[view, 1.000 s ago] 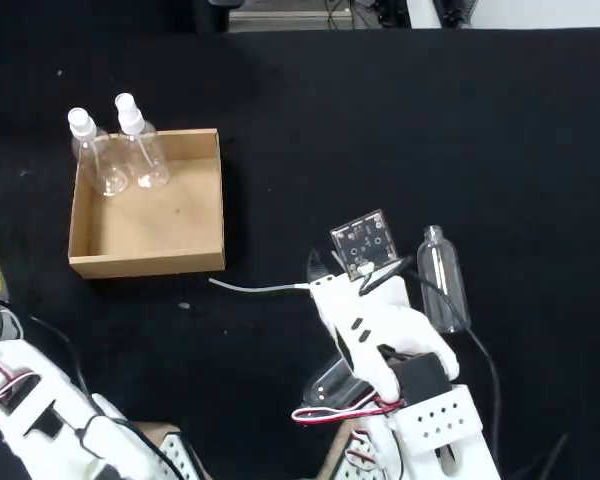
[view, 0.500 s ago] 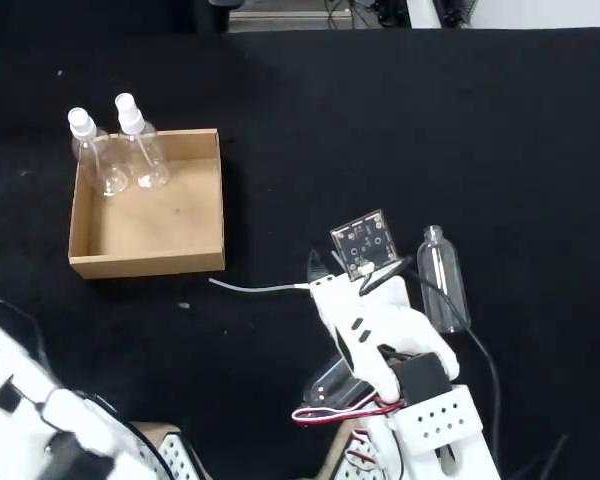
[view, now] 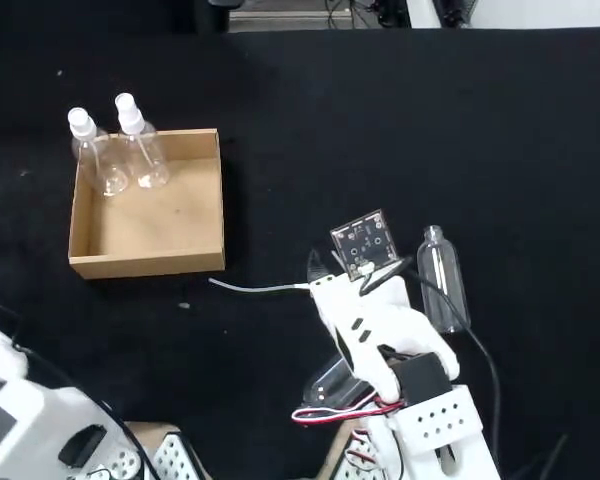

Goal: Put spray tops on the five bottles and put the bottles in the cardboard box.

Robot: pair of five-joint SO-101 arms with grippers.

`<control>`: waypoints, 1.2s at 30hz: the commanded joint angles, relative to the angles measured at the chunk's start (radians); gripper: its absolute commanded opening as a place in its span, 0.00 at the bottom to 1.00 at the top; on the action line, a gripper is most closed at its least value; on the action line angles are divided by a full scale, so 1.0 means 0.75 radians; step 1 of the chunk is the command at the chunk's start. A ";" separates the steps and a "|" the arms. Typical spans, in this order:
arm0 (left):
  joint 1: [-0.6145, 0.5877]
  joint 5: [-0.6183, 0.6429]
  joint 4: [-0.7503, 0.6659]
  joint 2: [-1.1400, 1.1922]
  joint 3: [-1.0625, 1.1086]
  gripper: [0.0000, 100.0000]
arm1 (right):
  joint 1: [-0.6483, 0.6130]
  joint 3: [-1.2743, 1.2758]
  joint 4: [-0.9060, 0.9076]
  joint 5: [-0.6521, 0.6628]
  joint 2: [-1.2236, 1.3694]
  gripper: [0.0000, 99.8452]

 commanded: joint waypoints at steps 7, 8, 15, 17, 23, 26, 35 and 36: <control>0.095 -0.008 -0.209 0.192 -0.179 0.39 | -0.008 -0.007 -0.031 0.008 -0.030 0.09; 0.099 -0.006 -0.207 0.213 -0.204 0.39 | -0.008 -0.007 -0.029 0.008 -0.030 0.09; 0.091 0.057 -0.207 0.372 -0.320 0.39 | -0.008 -0.007 -0.029 0.010 -0.030 0.09; 0.081 0.065 -0.211 0.415 -0.351 0.39 | -0.008 -0.007 -0.029 0.010 -0.030 0.09; 0.073 0.065 -0.209 0.534 -0.470 0.32 | -0.008 -0.005 -0.029 0.010 -0.030 0.09; 0.073 0.065 -0.213 0.563 -0.486 0.31 | -0.008 -0.005 -0.029 0.010 -0.030 0.09; 0.081 0.065 -0.215 0.565 -0.512 0.31 | -0.008 -0.005 -0.029 0.010 -0.030 0.09; 0.081 0.065 -0.209 0.565 -0.525 0.31 | -0.008 -0.005 -0.029 0.010 -0.030 0.09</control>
